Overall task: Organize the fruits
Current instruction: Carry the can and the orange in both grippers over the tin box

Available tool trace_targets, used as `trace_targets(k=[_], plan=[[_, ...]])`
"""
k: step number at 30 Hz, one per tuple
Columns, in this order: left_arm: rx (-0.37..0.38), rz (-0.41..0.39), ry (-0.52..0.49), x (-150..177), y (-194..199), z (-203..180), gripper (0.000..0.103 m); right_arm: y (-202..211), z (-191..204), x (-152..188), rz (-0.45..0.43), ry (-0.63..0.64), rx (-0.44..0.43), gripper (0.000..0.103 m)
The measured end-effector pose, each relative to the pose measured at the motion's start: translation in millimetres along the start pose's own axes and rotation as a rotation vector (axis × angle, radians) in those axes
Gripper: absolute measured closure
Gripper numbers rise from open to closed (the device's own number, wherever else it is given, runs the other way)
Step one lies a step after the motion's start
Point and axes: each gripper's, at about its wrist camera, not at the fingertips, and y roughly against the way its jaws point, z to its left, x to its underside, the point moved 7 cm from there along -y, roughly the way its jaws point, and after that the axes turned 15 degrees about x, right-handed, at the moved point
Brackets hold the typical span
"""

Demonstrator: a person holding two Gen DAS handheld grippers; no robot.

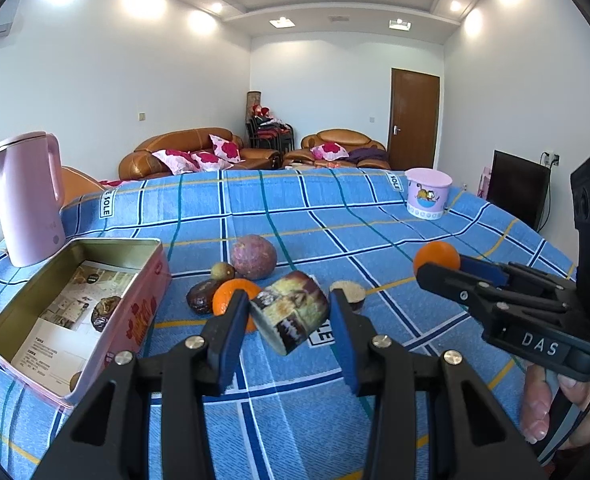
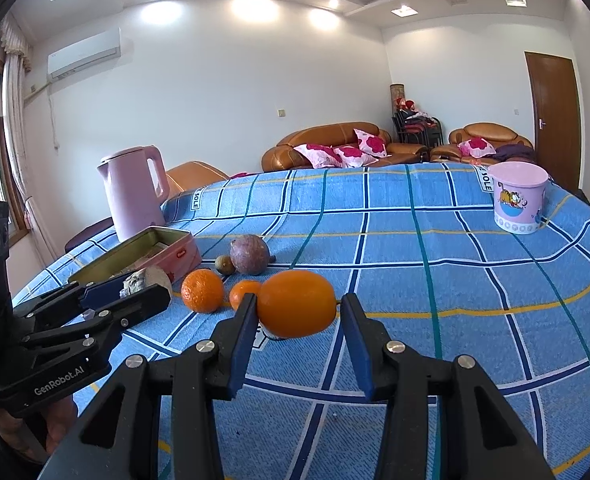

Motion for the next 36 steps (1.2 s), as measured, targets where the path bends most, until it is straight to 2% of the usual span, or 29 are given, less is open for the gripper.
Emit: trace_targets(k=[19,36], plan=[[-0.027,-0.068,-0.038,-5,13,-5,0.06,13,0,-3,-0.07,-0.003,-0.033,0.058],[-0.075,-0.159,-0.078,-21,35,-8,0.06,25,0,-6,-0.137,-0.013,-0.05,0.058]])
